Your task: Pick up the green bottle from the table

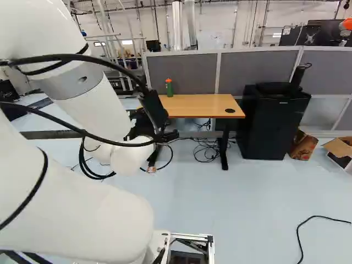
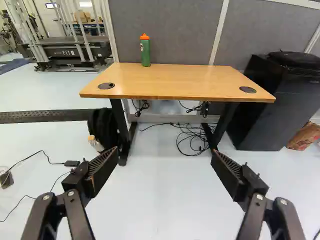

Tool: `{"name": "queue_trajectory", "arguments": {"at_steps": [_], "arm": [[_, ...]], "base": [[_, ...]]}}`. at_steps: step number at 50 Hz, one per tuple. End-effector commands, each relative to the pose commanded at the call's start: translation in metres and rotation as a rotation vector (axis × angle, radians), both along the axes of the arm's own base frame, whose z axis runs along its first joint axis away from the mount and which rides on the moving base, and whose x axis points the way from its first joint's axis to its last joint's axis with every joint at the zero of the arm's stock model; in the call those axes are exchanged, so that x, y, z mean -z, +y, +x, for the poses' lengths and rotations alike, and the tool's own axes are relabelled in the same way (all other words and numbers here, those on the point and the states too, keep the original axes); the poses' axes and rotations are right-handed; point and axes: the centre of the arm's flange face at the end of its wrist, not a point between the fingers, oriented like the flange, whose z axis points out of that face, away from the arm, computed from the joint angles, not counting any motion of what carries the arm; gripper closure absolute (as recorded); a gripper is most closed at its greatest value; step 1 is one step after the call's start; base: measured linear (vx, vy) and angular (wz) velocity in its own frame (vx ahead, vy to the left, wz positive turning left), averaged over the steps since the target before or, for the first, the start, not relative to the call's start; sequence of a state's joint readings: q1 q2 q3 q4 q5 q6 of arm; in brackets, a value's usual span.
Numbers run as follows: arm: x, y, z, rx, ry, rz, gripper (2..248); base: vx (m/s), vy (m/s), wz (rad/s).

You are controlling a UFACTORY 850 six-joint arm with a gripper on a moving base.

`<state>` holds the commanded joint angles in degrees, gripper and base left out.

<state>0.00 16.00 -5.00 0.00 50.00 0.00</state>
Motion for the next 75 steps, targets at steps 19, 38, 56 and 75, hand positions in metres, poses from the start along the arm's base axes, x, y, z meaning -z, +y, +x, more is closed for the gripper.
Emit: {"name": "queue_trajectory", "arguments": {"at_steps": [19, 38, 56, 75], "arm": [[0.0000, 0.0000, 0.0000, 0.000, 0.000, 0.000, 3], [0.0000, 0.0000, 0.0000, 0.000, 0.000, 0.000, 3], [0.0000, 0.0000, 0.0000, 0.000, 0.000, 0.000, 3], [0.0000, 0.0000, 0.0000, 0.000, 0.000, 0.000, 3]], "base": [[0.065, 0.000, -0.034], [0.170, 0.002, -0.014], [0.178, 0.005, -0.003], [0.134, 0.027, 0.117]]}}
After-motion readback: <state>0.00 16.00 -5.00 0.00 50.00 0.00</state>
